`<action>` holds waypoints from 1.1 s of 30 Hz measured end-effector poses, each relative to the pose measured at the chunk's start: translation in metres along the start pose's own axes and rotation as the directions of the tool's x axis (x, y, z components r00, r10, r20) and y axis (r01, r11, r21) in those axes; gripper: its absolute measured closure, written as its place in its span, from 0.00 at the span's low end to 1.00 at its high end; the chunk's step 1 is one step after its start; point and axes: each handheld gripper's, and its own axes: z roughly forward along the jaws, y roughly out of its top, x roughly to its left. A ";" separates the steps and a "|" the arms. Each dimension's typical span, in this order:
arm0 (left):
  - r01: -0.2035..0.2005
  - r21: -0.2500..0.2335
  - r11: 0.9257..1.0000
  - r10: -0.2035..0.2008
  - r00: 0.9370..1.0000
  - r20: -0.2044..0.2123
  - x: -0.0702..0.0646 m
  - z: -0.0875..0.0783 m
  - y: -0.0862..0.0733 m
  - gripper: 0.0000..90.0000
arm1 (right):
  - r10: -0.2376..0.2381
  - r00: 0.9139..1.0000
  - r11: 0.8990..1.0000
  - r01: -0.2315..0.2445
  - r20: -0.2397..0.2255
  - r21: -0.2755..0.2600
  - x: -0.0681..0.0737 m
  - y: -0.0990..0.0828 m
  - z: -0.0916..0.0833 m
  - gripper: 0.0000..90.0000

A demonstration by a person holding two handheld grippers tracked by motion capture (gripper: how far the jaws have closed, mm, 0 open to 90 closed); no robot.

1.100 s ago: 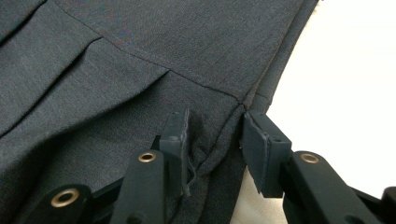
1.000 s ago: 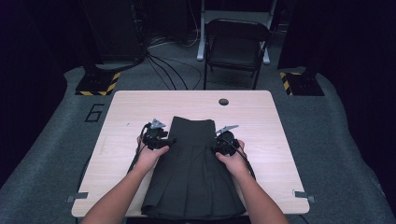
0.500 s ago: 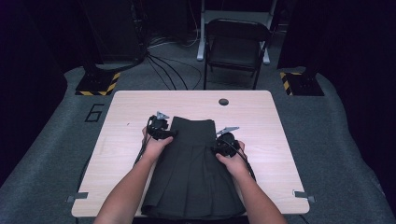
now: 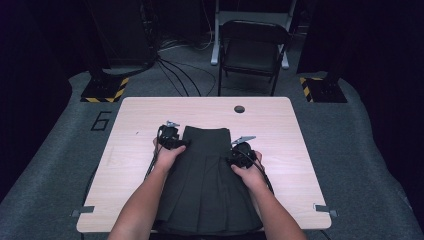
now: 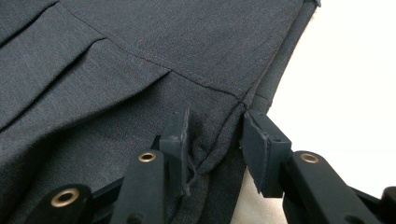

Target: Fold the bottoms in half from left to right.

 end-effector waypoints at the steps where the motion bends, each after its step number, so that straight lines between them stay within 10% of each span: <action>1: -0.004 0.001 1.000 0.004 1.000 -0.002 -0.001 0.001 0.001 0.38 | 0.004 1.000 1.000 -0.004 -0.002 0.003 0.000 0.000 0.000 0.69; 8: -0.035 0.026 0.999 0.035 0.999 0.014 -0.011 0.005 0.006 0.42 | -0.008 1.000 1.000 0.008 -0.001 0.007 0.000 0.000 -0.001 0.69; 18: 0.039 0.028 0.999 -0.039 0.999 0.001 -0.011 -0.002 0.011 0.72 | -0.003 1.000 1.000 0.003 -0.001 0.000 0.000 0.000 0.000 0.69; 22: 0.007 -0.001 1.000 -0.007 1.000 0.006 -0.014 -0.007 0.014 0.92 | -0.002 1.000 1.000 0.002 -0.004 0.003 0.000 0.000 0.000 0.69; 33: -0.089 -0.093 0.992 0.095 0.994 0.053 -0.030 -0.033 0.022 0.95 | 0.009 1.000 1.000 -0.009 -0.005 -0.006 0.000 -0.001 0.000 0.69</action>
